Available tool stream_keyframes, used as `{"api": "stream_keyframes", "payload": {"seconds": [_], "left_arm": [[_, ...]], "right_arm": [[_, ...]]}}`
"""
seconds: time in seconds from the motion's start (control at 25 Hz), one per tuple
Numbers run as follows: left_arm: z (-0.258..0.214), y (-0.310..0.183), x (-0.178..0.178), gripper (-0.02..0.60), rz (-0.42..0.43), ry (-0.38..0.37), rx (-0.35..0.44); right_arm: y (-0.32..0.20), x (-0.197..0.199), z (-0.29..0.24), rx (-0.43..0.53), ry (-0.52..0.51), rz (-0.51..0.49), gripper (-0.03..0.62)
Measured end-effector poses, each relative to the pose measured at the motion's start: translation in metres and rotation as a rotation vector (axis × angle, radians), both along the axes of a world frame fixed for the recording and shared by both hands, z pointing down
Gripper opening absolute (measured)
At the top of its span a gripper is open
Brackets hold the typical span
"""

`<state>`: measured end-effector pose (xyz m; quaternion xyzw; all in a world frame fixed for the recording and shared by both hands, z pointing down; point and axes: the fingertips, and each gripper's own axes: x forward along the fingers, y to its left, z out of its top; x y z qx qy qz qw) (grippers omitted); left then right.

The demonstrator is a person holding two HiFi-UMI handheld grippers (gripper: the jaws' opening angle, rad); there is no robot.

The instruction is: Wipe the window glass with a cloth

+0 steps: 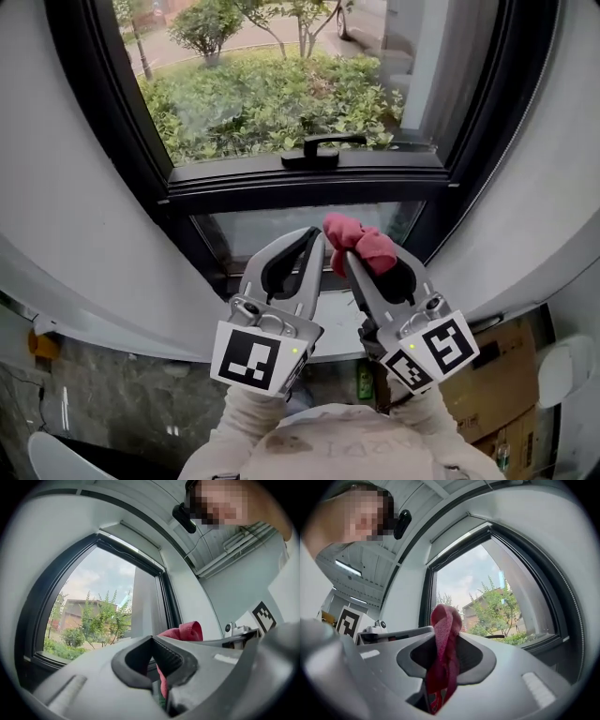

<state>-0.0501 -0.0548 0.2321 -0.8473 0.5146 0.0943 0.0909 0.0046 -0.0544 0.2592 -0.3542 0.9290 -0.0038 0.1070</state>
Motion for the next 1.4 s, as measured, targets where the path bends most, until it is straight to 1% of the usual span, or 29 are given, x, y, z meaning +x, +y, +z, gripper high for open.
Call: {"api": "stream_keyframes", "payload": {"seconds": [0.12,0.24,0.48,0.64,0.76,0.88,1.04,1.2,1.4], "left_arm": [[-0.006,-0.023,-0.026,0.002,0.007,-0.014,0.024],[-0.013,-0.042,-0.045,0.0,0.027,-0.042,0.045],[-0.025,-0.072,-0.067,0.002,0.068,-0.035,0.067],[-0.029,-0.091,-0.065,0.002,0.096,-0.034,0.071],[-0.034,-0.106,-0.06,0.002,0.096,-0.044,0.076],[-0.043,-0.122,-0.054,0.0,0.091,-0.05,0.086],[-0.052,-0.146,-0.047,0.002,0.075,-0.054,0.099],[-0.057,-0.165,-0.044,0.0,0.071,-0.045,0.103],[-0.064,-0.183,-0.049,0.0,0.062,-0.047,0.099]], "right_arm": [[-0.024,-0.029,-0.006,0.014,-0.003,0.005,0.13],[-0.042,-0.051,-0.013,0.032,-0.001,0.026,0.131],[-0.067,-0.073,-0.02,0.054,0.029,0.073,0.132],[-0.084,-0.071,-0.021,0.052,0.041,0.107,0.132],[-0.101,-0.064,-0.026,0.059,0.037,0.128,0.132],[-0.124,-0.053,-0.042,0.085,0.029,0.152,0.132],[-0.161,-0.041,-0.078,0.145,0.029,0.199,0.132],[-0.203,-0.034,-0.12,0.211,0.051,0.27,0.132],[-0.242,-0.047,-0.181,0.3,0.093,0.33,0.132]]}}
